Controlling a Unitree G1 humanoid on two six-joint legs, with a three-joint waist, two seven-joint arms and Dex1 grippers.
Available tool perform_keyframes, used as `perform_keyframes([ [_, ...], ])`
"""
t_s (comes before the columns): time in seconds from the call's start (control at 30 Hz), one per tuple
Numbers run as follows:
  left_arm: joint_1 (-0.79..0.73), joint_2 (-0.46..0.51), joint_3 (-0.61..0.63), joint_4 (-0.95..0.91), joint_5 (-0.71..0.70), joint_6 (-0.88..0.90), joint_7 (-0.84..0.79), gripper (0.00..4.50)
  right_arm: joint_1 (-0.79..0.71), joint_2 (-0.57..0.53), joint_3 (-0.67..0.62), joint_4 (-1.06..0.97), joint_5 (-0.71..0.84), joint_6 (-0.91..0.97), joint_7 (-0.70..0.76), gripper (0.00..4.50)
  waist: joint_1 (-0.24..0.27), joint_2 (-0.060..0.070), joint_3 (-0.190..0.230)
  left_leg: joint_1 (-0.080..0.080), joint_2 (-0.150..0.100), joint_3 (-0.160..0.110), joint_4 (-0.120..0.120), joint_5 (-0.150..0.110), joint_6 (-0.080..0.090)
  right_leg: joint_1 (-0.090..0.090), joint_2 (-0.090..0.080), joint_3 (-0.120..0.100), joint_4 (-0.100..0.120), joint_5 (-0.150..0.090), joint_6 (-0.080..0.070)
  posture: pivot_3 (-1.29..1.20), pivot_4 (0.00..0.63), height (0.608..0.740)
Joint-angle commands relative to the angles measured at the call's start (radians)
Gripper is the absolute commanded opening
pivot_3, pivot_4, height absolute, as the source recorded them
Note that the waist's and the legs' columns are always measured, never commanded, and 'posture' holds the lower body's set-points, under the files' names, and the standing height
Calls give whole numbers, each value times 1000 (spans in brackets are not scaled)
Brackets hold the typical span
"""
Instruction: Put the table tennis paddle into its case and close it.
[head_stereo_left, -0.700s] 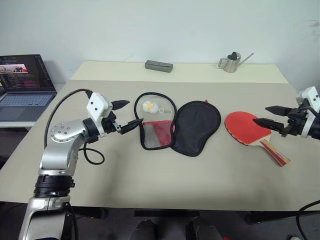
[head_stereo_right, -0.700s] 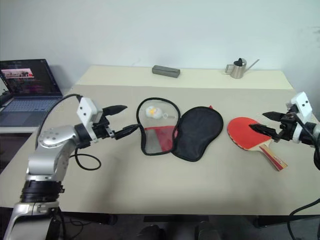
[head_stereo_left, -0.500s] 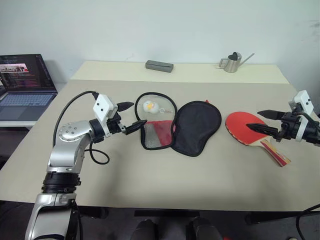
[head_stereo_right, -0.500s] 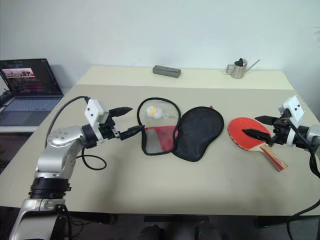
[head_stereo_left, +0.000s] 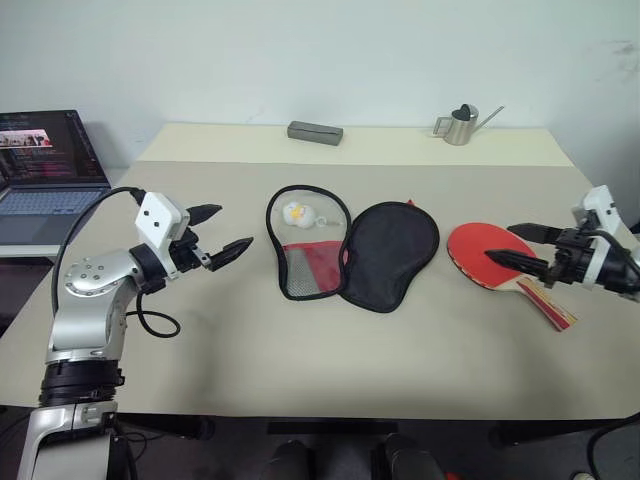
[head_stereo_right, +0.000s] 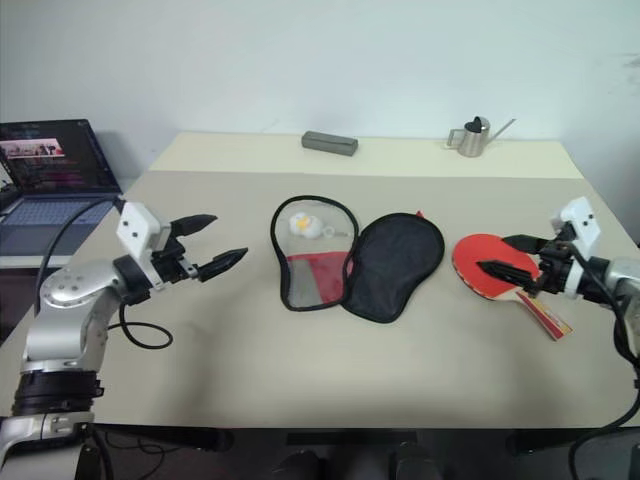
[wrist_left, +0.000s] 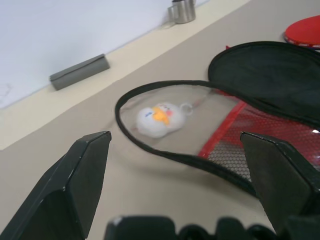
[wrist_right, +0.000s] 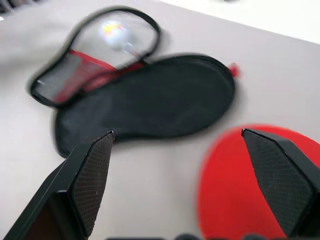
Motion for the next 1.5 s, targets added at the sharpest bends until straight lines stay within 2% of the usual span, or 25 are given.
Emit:
perform_keyframes([
  [0.03, 38, 17, 54, -52, -38, -2, 2, 4500, 41, 24, -20, -131, 62, 55, -39, 4490, 0, 0, 0, 0, 0, 0, 0, 0, 0, 0, 0, 0, 0, 0, 0, 0, 150, 740],
  [0.2, 33, 19, 55, -15, -34, -9, 6, 4500, 41, 38, -17, -144, 73, 71, -57, 4490, 0, 0, 0, 0, -1, -1, 0, 0, 0, 1, -2, -1, 0, 0, 0, 0, 150, 740],
  [0.53, -47, 18, 22, 9, -35, 10, -32, 4500, -124, 129, 59, 17, -32, 14, -184, 4490, -4, 0, 0, 2, -1, -1, 0, 0, 0, 2, -1, -1, 0, 0, 0, 0, 150, 740],
  [0.83, -108, 6, -26, -54, -80, 80, -111, 4500, -329, 182, 211, 262, -150, 20, -174, 4490, -5, 0, 0, 1, -1, -1, 0, 0, 0, 1, -1, -1, 0, 0, 0, 0, 150, 740],
  [1.13, -134, -15, -64, -61, -73, 82, -111, 4500, -440, 279, 254, 495, -239, 21, -226, 4490, -6, 0, 0, 0, -1, 0, 0, 0, 0, 0, -1, -1, 0, 0, 0, 0, 150, 740],
  [1.5, -148, -29, -83, -41, -62, 60, -115, 4500, -378, 262, 231, 372, -191, 248, -204, 4490, -5, 0, 0, -2, -1, 0, -1, 0, 0, -2, -1, -1, 0, 0, 0, 0, 150, 740],
])
